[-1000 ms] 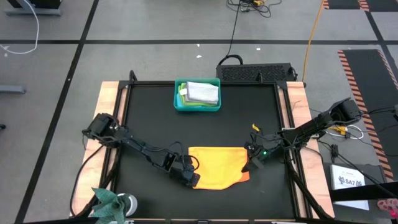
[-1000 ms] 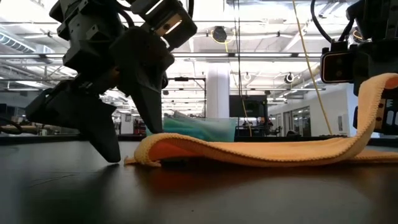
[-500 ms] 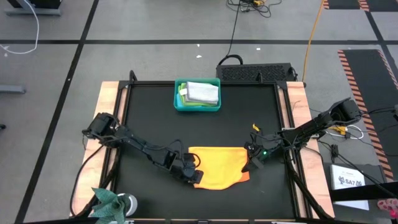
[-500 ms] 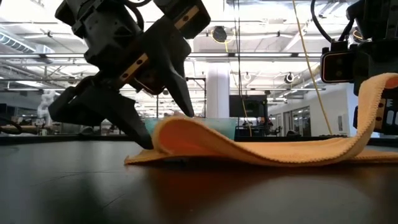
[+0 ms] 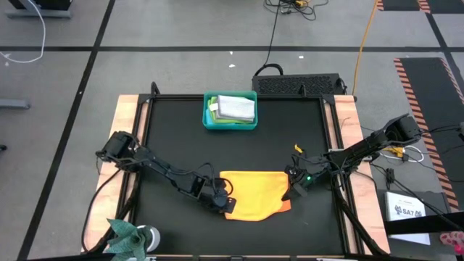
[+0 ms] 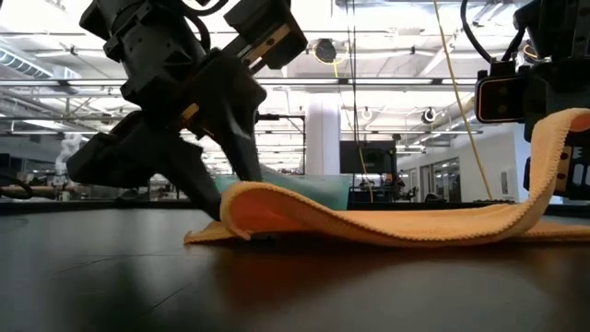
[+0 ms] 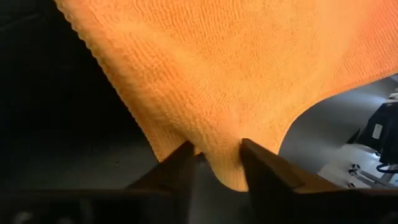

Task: Fold microfiber towels
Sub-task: Fold the orange microfiber towel

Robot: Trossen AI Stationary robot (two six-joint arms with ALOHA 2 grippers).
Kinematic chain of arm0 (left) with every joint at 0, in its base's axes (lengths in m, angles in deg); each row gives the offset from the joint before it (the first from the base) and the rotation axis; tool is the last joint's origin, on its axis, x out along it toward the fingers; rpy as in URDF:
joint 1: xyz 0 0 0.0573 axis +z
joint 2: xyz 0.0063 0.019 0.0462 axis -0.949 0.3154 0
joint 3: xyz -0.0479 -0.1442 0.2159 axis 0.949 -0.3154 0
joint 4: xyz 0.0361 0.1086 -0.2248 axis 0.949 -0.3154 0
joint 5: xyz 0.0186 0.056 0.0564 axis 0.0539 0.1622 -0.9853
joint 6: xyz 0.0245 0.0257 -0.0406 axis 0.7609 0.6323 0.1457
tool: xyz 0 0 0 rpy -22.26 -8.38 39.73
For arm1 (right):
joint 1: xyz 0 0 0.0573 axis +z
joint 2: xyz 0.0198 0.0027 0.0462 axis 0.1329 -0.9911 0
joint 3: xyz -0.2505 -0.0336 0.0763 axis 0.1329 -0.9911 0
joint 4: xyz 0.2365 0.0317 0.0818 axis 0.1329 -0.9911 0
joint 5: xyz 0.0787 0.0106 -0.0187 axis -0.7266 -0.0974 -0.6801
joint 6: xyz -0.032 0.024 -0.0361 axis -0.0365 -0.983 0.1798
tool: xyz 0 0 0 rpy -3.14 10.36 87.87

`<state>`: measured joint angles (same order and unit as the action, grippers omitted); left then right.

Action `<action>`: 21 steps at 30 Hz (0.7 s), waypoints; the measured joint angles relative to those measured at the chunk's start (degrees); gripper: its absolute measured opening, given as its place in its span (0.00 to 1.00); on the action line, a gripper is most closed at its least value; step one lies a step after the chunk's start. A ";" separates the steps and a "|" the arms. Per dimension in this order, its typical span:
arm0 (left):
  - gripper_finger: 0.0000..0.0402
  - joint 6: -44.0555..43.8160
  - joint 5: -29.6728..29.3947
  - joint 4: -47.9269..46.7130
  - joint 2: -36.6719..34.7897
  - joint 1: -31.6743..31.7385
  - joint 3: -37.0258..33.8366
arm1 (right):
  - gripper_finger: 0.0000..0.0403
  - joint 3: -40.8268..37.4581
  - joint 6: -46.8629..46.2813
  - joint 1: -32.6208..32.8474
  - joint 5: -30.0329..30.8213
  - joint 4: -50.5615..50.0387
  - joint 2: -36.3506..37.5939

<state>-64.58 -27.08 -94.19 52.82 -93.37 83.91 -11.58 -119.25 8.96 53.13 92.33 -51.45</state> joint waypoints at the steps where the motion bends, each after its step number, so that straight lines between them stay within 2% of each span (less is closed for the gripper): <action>1: 0.29 0.39 0.00 0.00 0.00 0.00 0.00 | 0.00 0.00 0.00 0.00 0.02 0.00 0.00; 5: 0.08 1.87 -0.44 0.19 0.00 0.00 0.00 | 0.00 0.00 0.00 0.00 0.06 0.00 0.00; 7: 0.02 2.45 -0.44 0.42 0.00 0.00 0.00 | 0.00 -0.02 0.00 0.00 0.06 0.00 0.00; 15: 0.09 3.40 3.52 1.44 0.00 0.15 0.02 | 0.00 -0.02 0.00 -0.01 0.06 0.00 0.00; 21: 0.02 4.35 0.30 1.02 -0.55 0.32 0.02 | 0.00 -0.02 0.00 0.00 0.09 0.00 0.00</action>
<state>-60.23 -26.78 -93.17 52.27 -93.05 83.93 -11.61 -119.25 8.96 53.21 92.33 -51.45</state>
